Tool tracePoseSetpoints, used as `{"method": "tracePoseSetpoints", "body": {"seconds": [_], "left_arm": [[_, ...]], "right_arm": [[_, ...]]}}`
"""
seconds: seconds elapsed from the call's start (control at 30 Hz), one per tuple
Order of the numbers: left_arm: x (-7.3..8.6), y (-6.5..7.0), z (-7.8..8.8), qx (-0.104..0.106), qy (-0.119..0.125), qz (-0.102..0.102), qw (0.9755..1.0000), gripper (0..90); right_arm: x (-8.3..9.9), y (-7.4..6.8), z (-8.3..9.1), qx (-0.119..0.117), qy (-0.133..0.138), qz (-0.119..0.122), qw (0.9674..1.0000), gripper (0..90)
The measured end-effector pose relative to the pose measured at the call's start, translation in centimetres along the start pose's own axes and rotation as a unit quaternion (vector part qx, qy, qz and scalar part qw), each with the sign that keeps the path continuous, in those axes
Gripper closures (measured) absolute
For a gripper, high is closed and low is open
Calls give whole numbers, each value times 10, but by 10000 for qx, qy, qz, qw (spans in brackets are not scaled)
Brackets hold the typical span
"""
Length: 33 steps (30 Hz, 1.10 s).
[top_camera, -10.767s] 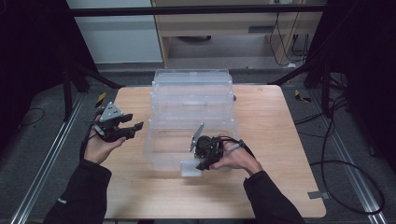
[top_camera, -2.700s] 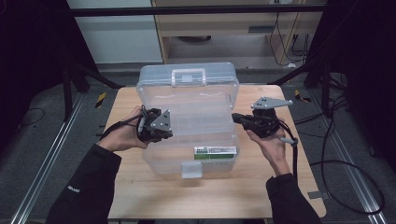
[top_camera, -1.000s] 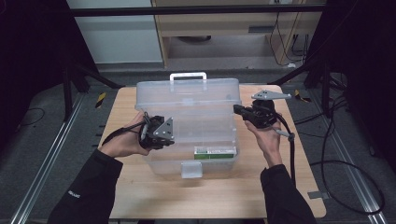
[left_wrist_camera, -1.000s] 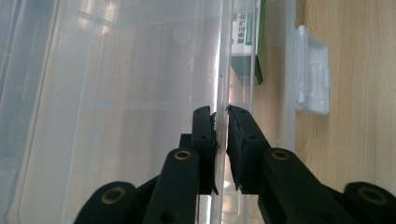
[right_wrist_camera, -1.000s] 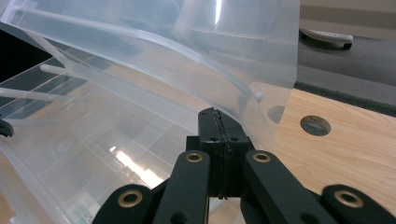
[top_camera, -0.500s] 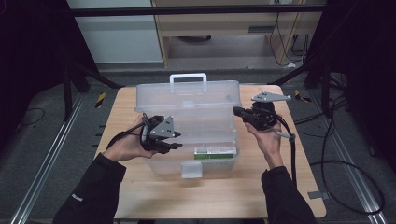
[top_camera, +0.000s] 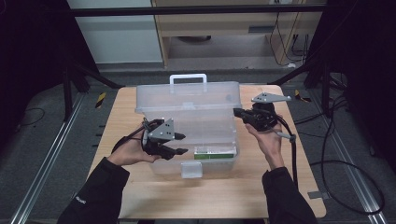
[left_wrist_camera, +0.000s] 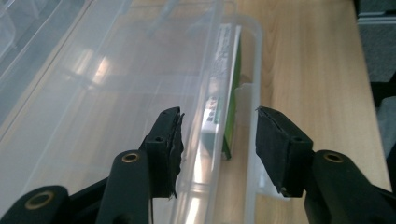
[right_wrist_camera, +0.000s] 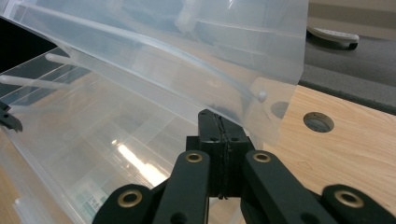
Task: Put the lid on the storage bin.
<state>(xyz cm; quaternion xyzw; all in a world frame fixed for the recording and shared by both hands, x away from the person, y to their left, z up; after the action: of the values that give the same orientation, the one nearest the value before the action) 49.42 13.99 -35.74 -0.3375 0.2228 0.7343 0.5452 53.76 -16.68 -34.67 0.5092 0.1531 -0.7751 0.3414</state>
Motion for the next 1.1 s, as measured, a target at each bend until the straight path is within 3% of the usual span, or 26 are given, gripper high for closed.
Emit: {"method": "tracePoseSetpoints", "body": {"seconds": [0.17, 0.33, 0.47, 0.7, 0.8, 0.83, 1.0, 1.1], "left_arm": [[4, 2, 0, 52, 273, -21, 9996, 475], [10, 2, 2, 180, 686, 181, 9973, 454], [12, 4, 2, 267, 1027, 380, 9936, 414], [22, 4, 8, 179, 1430, 684, 9872, 350], [28, 3, 14, 95, 1599, 842, 9835, 337], [30, 3, 15, 160, 1679, 908, 9815, 337], [46, -2, 32, -363, 1782, 1216, 9758, 366], [57, -5, 43, -667, 1827, 1450, 9701, 413]], "right_arm": [[0, 0, 1, -14, -19, 18, 10000, 900], [1, -1, 1, -26, -37, 26, 10000, 900], [1, -1, 1, -29, -40, 49, 10000, 900], [6, -2, 3, -59, -32, 46, 10000, 900], [8, -2, 4, -75, -44, 24, 10000, 900], [9, -3, 4, -76, -39, 43, 10000, 900], [11, -5, 5, -85, -85, 81, 9999, 900], [12, -6, 6, -94, -109, 101, 9998, 900]]}}
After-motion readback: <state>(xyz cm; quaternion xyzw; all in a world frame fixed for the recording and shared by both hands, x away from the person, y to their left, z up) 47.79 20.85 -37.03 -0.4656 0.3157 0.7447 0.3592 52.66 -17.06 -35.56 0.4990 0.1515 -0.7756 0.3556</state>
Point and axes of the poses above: each handheld gripper's, and its own axes: z roughly backward along the jaws, x roughly out of its underside, y roughly to its right, the point moved 2 cm from there along -z, roughly forward along the jaws, and after that the axes turned 13 degrees about z, right-handed, at the moved point
